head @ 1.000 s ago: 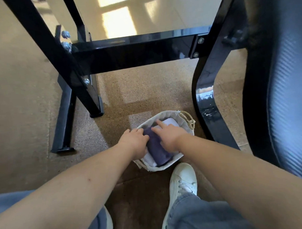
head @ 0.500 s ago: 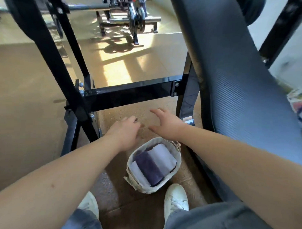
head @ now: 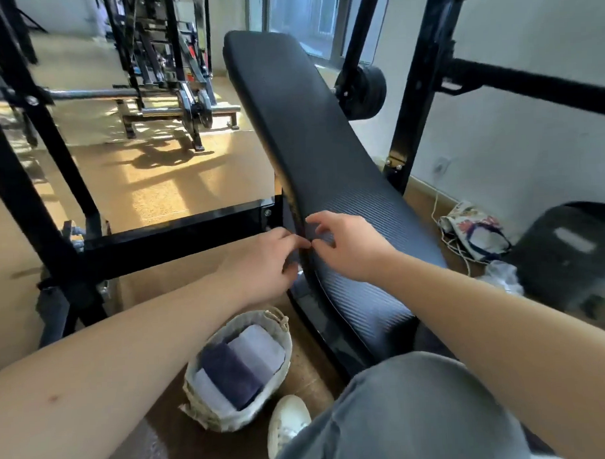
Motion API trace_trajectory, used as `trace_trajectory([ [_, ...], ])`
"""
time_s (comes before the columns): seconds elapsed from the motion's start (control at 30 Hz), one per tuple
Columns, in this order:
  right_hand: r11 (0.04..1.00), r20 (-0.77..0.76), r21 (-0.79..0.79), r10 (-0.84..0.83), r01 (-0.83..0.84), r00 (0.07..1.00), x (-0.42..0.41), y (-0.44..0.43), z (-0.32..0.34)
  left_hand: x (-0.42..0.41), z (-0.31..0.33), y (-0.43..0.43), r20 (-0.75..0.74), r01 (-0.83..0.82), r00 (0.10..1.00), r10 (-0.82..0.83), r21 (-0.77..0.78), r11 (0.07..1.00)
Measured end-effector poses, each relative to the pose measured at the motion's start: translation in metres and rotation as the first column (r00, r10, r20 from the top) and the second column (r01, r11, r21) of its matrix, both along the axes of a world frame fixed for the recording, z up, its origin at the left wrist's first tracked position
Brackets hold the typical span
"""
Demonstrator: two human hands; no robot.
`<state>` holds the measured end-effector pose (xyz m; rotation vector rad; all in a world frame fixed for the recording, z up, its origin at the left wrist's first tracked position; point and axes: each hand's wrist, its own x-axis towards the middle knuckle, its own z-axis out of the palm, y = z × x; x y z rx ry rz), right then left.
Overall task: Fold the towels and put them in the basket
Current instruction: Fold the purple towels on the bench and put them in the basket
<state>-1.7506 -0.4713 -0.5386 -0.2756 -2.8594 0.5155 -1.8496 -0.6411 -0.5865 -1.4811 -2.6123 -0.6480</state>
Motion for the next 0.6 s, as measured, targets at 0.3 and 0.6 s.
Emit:
trace_trajectory([
  [0.3, 0.960, 0.418, 0.221, -0.255, 0.175, 0.872, 0.094, 0.066, 0.012, 0.065, 0.016, 0.086, 0.052, 0.263, 0.963, -0.263, 0.010, 0.965],
  [0.6, 0.940, 0.829, 0.340, -0.317, 0.034, 0.461, 0.120, 0.072, 0.007, 0.101, 0.004, 0.112, 0.039, 0.344, 0.939, -0.342, -0.099, 0.934],
])
